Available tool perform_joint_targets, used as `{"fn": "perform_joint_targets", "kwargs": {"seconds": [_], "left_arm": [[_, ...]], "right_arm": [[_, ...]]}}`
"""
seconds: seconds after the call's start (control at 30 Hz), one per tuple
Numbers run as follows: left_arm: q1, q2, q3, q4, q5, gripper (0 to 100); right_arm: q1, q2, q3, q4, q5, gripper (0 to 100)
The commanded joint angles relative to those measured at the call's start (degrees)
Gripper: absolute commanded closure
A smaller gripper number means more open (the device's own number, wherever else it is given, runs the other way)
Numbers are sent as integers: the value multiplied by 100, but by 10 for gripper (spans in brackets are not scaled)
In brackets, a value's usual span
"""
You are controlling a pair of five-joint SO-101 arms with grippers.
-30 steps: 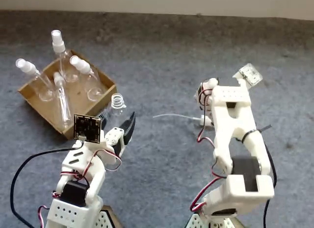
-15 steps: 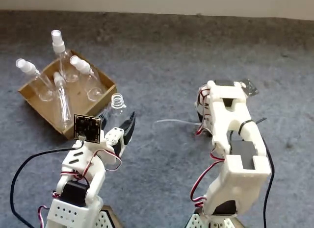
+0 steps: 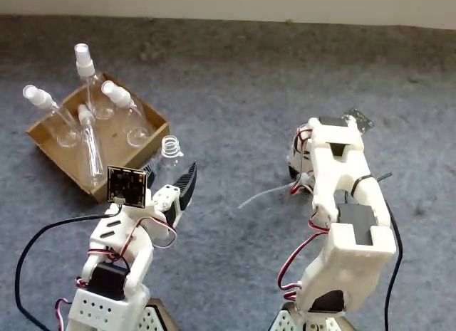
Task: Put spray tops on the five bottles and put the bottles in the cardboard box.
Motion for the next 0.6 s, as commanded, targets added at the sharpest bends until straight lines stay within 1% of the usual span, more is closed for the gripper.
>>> {"fn": "perform_joint_targets", "kwargs": {"seconds": [0.0, 0.23, 0.3, 0.37, 0.4, 0.47, 0.57], "left_arm": [[57, -31, 127, -141, -44, 941], [75, -31, 101, -141, -44, 941], [207, -31, 92, -141, -44, 941], [488, -31, 127, -132, -62, 941], [637, -31, 127, -105, -202, 941], [936, -31, 127, -105, -703, 941], [1367, -31, 127, -97, -1495, 941]], "right_arm": [[57, -488, -330, 48, 914, 992], [48, -1771, -760, 699, 2857, 992], [48, -2158, -760, 699, 3411, 992], [48, -2501, -760, 690, 3886, 992], [48, -2659, -760, 681, 4088, 992], [48, -2949, -769, 664, 4316, 992], [-4, -3327, -778, 664, 4325, 992]]}}
